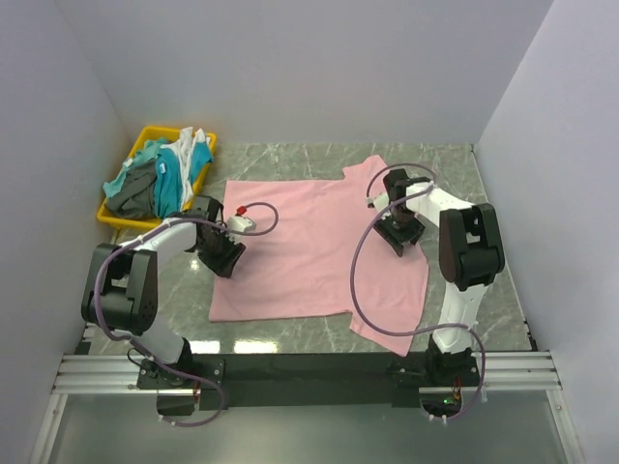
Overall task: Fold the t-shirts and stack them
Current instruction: Flatten the tshirt out
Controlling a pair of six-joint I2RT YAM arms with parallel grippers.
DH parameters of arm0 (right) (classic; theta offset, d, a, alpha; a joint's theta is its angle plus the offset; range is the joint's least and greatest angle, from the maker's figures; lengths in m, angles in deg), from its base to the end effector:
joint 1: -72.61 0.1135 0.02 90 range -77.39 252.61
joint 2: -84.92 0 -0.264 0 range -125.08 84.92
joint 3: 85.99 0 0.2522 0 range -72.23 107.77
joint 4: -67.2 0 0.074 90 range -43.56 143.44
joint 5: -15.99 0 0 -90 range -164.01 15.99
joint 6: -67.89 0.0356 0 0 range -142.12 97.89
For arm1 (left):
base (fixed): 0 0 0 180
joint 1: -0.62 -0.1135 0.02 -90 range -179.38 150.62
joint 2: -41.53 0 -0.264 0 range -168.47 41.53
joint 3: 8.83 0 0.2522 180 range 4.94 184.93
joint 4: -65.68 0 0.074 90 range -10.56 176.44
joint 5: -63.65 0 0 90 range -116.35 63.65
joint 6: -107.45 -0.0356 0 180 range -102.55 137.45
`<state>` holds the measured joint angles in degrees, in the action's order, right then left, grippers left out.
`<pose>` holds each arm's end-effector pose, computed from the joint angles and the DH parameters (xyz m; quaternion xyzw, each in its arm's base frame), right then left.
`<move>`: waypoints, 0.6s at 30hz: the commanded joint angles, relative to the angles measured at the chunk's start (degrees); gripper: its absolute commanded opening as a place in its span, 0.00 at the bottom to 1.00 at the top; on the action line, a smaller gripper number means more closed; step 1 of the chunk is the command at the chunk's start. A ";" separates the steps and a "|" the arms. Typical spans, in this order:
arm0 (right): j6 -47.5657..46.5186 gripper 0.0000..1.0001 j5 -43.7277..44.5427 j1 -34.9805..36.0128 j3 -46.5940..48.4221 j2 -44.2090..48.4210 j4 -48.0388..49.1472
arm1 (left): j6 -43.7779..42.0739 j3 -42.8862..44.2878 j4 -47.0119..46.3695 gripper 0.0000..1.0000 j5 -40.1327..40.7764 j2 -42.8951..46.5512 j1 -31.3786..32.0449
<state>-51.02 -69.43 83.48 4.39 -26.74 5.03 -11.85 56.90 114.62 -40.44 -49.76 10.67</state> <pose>0.3589 0.0660 0.1586 -0.3372 0.9388 -0.0483 0.0501 0.2766 -0.0578 0.1640 0.3467 0.9204 -0.0974 0.1523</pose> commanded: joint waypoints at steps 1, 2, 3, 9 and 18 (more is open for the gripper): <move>-2.82 0.63 -3.77 -0.24 0.19 5.55 -2.92 | -0.67 0.76 6.56 0.57 -4.36 0.58 -0.90; -2.82 0.64 -4.74 -0.33 1.41 6.36 -4.67 | -0.76 2.42 7.87 0.57 -8.37 0.23 -1.60; -2.56 0.64 -9.71 -0.85 2.99 6.89 -5.55 | -0.93 6.70 11.02 0.59 -10.33 -0.81 -2.48; 7.62 0.62 -19.95 -5.33 19.95 4.17 -3.02 | 0.46 24.55 14.48 0.62 -16.59 -6.70 -6.61; 20.03 0.59 -13.11 -7.80 54.28 -18.14 1.12 | 15.40 38.02 0.95 0.64 -9.82 -15.40 -8.54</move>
<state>-36.33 -84.62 75.48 50.53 -37.88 5.89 -3.24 91.19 120.06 -51.57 -61.89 2.93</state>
